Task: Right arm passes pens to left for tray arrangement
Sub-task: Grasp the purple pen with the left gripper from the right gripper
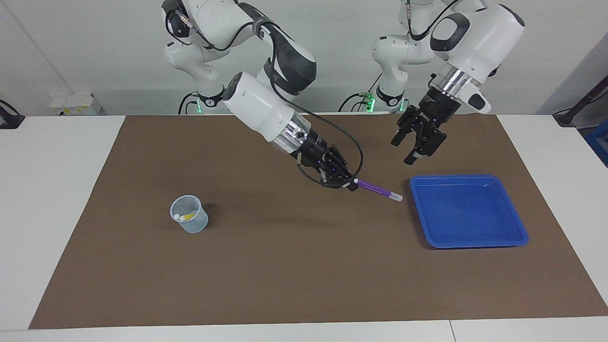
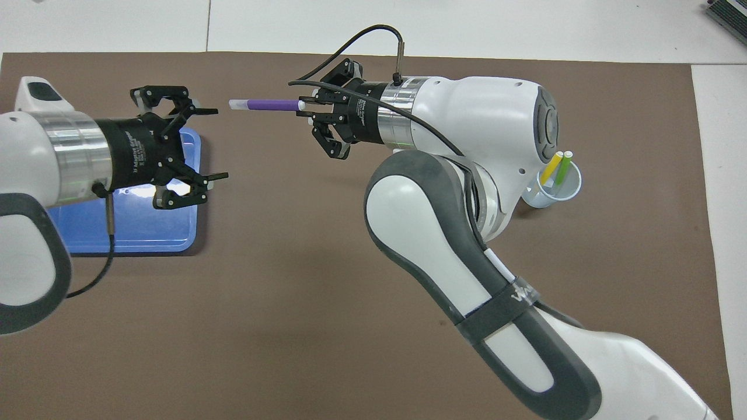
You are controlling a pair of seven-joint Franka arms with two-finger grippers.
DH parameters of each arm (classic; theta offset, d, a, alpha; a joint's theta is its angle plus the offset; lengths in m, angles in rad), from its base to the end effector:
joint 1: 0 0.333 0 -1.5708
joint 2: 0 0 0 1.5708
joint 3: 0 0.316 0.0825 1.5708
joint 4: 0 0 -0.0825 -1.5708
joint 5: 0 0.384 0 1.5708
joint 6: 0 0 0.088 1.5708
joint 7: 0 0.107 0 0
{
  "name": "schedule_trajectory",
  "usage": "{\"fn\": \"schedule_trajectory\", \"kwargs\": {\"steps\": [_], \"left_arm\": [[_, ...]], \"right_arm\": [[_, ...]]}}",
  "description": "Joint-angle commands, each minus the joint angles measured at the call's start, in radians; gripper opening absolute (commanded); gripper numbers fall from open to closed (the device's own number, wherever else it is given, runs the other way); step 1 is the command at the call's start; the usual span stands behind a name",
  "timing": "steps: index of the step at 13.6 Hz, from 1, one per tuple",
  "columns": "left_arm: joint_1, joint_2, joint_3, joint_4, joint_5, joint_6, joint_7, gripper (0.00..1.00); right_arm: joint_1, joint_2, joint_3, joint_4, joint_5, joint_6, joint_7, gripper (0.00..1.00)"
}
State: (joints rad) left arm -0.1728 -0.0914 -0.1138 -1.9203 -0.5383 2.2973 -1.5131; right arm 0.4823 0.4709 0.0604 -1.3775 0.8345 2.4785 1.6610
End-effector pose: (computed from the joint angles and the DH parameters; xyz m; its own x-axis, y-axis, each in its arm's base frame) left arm 0.5462 -0.1749 0.5837 0.1713 0.8686 -0.4649 0.9199 0.0279 0.3911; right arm 0.6422 0.3727 0.5160 0.0738 -0.6491 -0.7571 -0.9468 0.1927 -0.2575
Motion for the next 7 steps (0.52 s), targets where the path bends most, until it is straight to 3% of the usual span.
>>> {"fn": "schedule_trajectory", "kwargs": {"steps": [1, 7], "left_arm": [[-0.071, -0.048, 0.014, -0.098, -0.017, 0.157, -0.01, 0.89], [-0.065, -0.03, 0.014, -0.146, -0.017, 0.243, 0.063, 0.89]], "right_arm": [[0.018, 0.015, 0.004, 0.006, 0.02, 0.054, 0.036, 0.0], [0.042, 0.015, 0.004, 0.009, 0.017, 0.057, 0.037, 0.0]]}}
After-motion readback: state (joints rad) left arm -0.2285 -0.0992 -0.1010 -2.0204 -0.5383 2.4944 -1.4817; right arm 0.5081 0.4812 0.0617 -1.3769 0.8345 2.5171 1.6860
